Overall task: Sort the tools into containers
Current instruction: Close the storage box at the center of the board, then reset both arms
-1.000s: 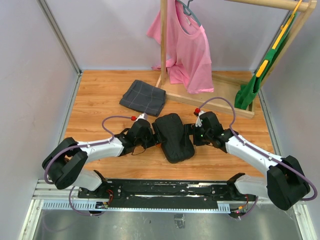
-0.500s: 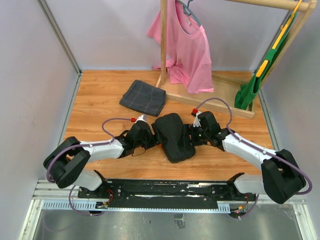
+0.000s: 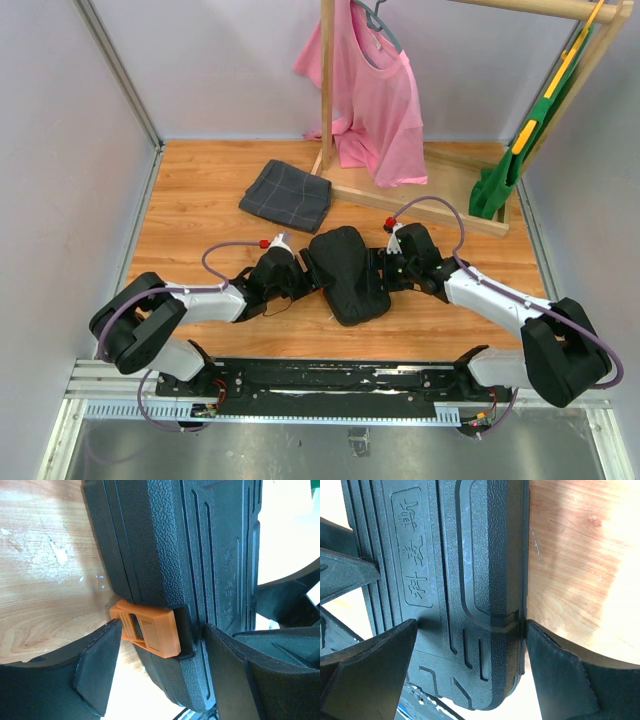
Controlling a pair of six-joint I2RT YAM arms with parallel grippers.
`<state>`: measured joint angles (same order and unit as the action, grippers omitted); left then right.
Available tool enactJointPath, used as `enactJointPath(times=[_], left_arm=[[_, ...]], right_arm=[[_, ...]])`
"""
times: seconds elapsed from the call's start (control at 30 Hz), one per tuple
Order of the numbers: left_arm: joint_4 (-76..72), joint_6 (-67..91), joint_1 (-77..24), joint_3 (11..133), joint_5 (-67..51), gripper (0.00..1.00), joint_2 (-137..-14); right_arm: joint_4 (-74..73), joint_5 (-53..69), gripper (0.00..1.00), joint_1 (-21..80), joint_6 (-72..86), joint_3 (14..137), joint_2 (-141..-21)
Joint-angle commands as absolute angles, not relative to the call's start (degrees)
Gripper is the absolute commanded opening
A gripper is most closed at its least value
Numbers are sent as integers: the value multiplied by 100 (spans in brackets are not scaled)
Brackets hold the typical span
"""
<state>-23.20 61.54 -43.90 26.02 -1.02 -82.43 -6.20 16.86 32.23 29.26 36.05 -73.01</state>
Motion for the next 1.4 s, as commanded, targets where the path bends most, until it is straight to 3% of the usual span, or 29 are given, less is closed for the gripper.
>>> enactJointPath(times=[0.0,0.53,0.9,0.97,1.37], left_arm=[[-2535,6165,-4456,2397,-247,70,-8529],[-2420,5912,-4451,2446,-23,68,-8357],[-120,5155,-4448,2859,1622,82,-6565],[218,4955,-4447,2966,1904,84,-6227],[1995,3984,-4447,3730,3311,99,-4716]], right_arm=[[-422,2188,86,3432,3061,3446,-7477],[-886,1674,88,3438,2897,3626,-7185],[-1468,326,93,3432,2379,3926,-5856],[-1481,139,100,3430,2365,3882,-5598],[-1677,-1263,99,3435,2015,3511,-3687]])
